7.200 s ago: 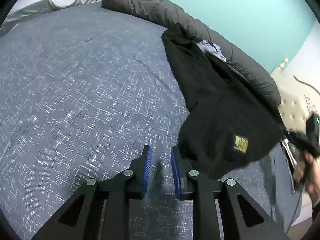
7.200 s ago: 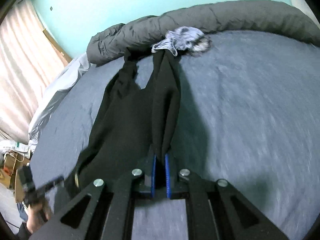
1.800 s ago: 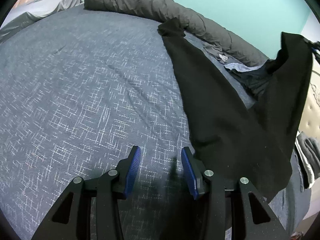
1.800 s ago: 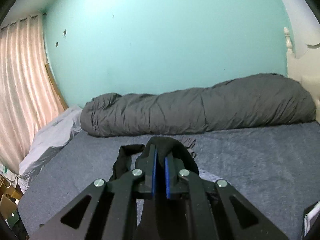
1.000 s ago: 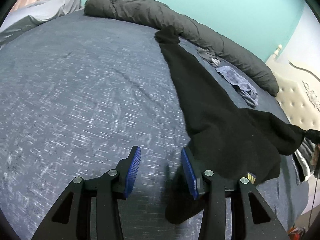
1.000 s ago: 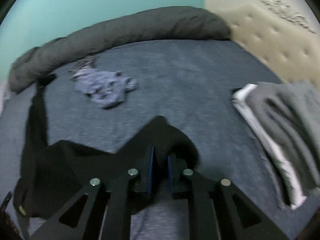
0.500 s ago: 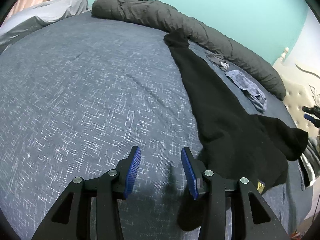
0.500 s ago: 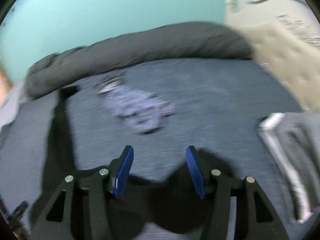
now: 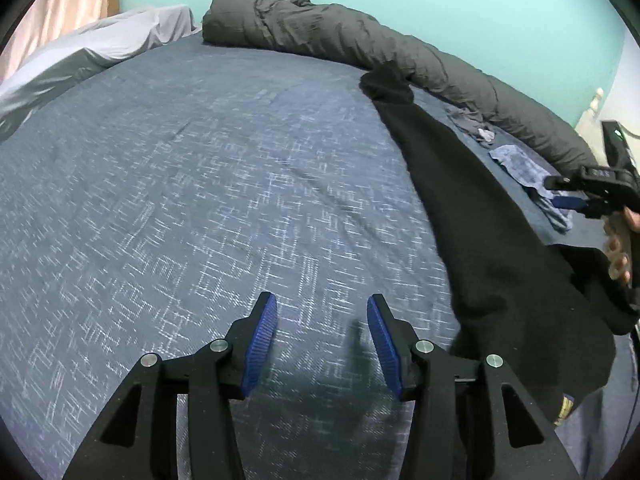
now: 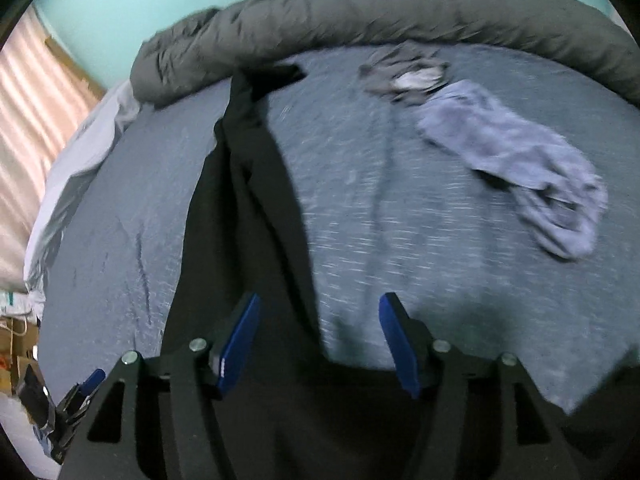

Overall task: Fold clothes
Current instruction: 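Grasp the black garment's end with the right tool and lift it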

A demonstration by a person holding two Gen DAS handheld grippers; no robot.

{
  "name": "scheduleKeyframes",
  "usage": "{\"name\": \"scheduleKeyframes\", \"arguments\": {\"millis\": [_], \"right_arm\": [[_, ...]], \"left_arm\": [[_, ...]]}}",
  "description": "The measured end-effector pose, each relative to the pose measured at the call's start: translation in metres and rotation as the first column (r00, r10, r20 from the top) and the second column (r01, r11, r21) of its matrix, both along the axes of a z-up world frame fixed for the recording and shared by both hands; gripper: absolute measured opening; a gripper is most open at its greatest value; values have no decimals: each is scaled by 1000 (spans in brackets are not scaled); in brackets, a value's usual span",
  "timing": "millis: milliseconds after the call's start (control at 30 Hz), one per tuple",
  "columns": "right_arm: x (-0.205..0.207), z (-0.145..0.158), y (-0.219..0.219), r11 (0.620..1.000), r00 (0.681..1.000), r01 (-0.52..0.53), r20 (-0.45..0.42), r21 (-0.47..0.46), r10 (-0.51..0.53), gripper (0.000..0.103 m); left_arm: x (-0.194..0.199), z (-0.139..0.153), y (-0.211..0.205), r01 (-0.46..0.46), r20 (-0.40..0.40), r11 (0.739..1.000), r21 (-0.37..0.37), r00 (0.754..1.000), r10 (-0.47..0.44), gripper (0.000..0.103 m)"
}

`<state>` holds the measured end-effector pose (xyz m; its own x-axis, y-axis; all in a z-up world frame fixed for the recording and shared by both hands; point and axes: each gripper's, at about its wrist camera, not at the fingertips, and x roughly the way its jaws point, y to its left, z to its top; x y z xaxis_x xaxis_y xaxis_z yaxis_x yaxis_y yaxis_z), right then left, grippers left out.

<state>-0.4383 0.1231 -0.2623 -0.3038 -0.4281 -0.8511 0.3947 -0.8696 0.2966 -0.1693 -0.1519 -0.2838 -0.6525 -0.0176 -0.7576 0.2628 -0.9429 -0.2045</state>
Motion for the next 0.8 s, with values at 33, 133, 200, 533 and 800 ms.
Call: {"name": "scheduleKeyframes", "arguments": {"millis": [33, 133, 200, 533, 800], "right_arm": [[-6, -6, -11, 1000, 1000, -15, 16, -2, 15, 63], [-18, -22, -41, 998, 998, -52, 47, 18, 51, 64], [-22, -33, -60, 995, 997, -72, 41, 74, 70, 64], [-8, -50, -83, 985, 991, -137, 21, 100, 136, 7], [15, 17, -37, 995, 987, -96, -126, 9, 96, 5]], "left_arm": [[0, -1, -1, -6, 0, 1000, 3, 1000, 6, 54], [-2, -3, -1, -8, 0, 1000, 10, 1000, 8, 60], [-4, -4, 0, -7, 4, 1000, 13, 1000, 7, 60], [-7, -5, 2, -2, 6, 1000, 27, 1000, 2, 60], [-3, -1, 6, 0, -5, 1000, 25, 1000, 0, 60]]}}
